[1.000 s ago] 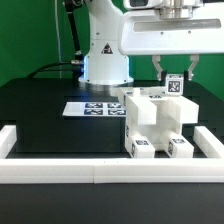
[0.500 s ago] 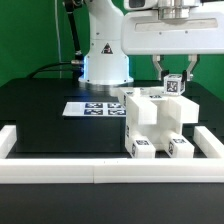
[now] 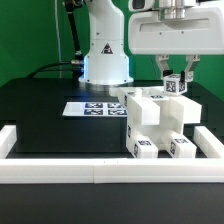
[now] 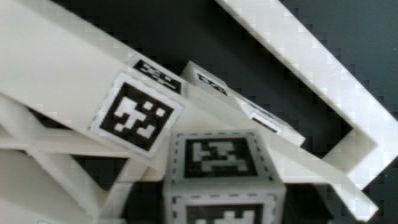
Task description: Assemble chair
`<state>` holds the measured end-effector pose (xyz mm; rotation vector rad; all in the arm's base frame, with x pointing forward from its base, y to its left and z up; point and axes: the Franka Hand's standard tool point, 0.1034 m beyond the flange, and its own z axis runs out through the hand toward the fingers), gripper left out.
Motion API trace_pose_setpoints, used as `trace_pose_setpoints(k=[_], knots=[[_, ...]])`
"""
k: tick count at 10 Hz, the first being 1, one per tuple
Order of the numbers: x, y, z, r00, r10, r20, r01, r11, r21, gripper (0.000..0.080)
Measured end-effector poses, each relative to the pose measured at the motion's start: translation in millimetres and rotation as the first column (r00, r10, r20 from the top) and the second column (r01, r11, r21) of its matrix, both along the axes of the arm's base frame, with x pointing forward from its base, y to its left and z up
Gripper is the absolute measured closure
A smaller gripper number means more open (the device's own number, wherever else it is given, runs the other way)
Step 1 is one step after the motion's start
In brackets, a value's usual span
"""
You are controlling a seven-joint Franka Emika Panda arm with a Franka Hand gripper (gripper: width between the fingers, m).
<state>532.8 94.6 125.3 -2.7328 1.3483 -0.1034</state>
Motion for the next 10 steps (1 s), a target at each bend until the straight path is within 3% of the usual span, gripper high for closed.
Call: trace_pose_setpoints(k=[4,6,8,10], knots=[[-0.6,3.0,-0.2,0.978,-0.21,-0.016,0.211,0.977,0.029,0.0512],[-0.6,3.2,-0.2,0.981,-0.194,-0.015,0.195,0.98,0.027,0.0503],[-0.7,3.2,-0.6,0.991,-0.136,-0.011,0.136,0.99,0.021,0.0187],[-1.0,4.6,-0.6,1.0,0.015,-0.001,-0.015,1.0,0.005,0.0161]])
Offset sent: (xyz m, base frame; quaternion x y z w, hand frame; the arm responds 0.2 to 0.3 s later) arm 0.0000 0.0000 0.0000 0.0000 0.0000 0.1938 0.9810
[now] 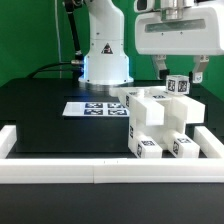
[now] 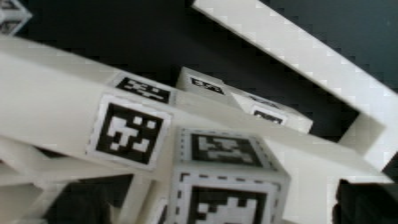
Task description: Assemble chair
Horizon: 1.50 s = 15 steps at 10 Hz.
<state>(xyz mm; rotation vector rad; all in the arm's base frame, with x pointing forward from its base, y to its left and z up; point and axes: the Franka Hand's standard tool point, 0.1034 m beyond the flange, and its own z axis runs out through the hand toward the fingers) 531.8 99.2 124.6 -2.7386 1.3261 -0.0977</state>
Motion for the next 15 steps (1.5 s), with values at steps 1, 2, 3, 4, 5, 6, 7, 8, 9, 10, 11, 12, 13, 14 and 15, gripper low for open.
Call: trace_pose_setpoints(k=[1,2,3,4,5,6,7,8,9,10,11,12,13,14,15], knots=[[-0.3,2.0,0.0,0.991,0.133,0.007,-0.133,0.991,-0.014,0.0153],[-0.7,4.1,-0.1,0.979,0.202,0.01,-0.202,0.979,-0.021,0.0153],[-1.1,6.0,0.0,0.97,0.243,0.011,-0.242,0.97,-0.025,0.0151],[-0.9,5.6,0.0,0.937,0.349,0.016,-0.349,0.936,-0.038,0.0151],[-1.1,5.5,-0.2,0.919,0.394,0.017,-0.393,0.919,-0.044,0.0151],[-1.0,5.1,-0.3,0.879,0.476,0.018,-0.474,0.879,-0.055,0.0151],[-1.0,5.3,-0.3,0.842,0.539,0.018,-0.537,0.841,-0.064,0.0151],[-1.0,5.4,-0.3,0.815,0.579,0.018,-0.577,0.814,-0.069,0.0151],[-1.0,5.2,-0.3,0.79,0.613,0.017,-0.61,0.789,-0.074,0.0151],[-0.8,4.6,-0.3,0.739,0.674,0.015,-0.671,0.737,-0.084,0.0151],[-0.7,3.8,-0.2,0.704,0.71,0.014,-0.706,0.702,-0.09,0.0151],[-0.5,3.1,-0.2,0.647,0.762,0.011,-0.758,0.645,-0.099,0.0151],[-0.3,2.1,-0.2,0.564,0.826,0.006,-0.821,0.561,-0.111,0.0151],[-0.2,1.1,-0.2,0.521,0.854,0.003,-0.848,0.517,-0.116,0.0151],[0.0,0.3,-0.2,0.492,0.871,0.001,-0.864,0.488,-0.12,0.018]])
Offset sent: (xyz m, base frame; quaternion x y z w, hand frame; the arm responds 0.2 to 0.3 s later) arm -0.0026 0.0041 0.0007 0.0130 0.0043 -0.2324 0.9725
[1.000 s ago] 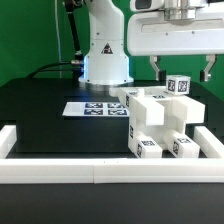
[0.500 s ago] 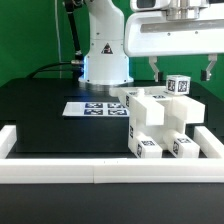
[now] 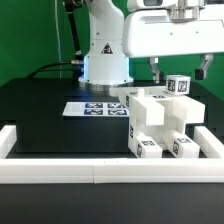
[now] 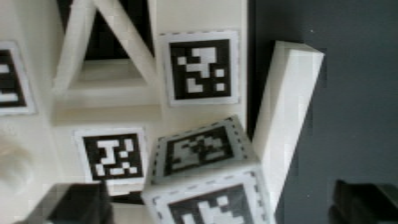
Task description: Assemble chair
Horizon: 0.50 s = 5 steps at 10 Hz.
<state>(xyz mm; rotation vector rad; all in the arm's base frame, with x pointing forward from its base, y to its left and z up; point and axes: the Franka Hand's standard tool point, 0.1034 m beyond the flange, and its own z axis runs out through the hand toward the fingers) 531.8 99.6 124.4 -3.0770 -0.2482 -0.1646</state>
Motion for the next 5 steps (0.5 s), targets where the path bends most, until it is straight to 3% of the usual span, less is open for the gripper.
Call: trace_pose_setpoints(k=[2,5], knots=[[0.0,-0.1,0.0,1.0,0.027,0.002,-0.027,1.0,-0.003,0.0451],[0.1,-0.1,0.0,1.0,-0.004,0.0,0.004,1.0,0.001,0.0515]])
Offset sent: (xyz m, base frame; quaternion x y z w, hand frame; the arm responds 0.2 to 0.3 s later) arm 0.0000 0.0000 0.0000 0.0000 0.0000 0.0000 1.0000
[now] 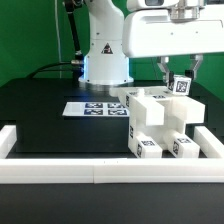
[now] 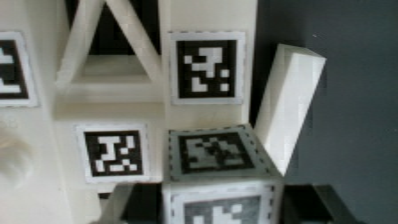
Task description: Assemble chair
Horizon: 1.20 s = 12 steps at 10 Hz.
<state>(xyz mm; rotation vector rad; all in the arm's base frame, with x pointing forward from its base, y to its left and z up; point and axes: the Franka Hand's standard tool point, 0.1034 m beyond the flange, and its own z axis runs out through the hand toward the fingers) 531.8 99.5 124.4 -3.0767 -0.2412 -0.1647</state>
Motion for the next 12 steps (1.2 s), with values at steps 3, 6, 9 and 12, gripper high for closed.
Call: trace_pose_setpoints(k=[3,6,9,12], knots=[[0.0,0.1,0.0,0.99,-0.14,-0.009,0.14,0.99,0.015,0.0515],[0.0,0.2,0.1,0.943,-0.331,-0.026,0.332,0.943,0.032,0.0515],[0.0,0.3,0.1,0.881,-0.471,-0.041,0.472,0.881,0.043,0.0514],[0.1,0.4,0.1,0.79,-0.611,-0.059,0.613,0.788,0.052,0.0514]])
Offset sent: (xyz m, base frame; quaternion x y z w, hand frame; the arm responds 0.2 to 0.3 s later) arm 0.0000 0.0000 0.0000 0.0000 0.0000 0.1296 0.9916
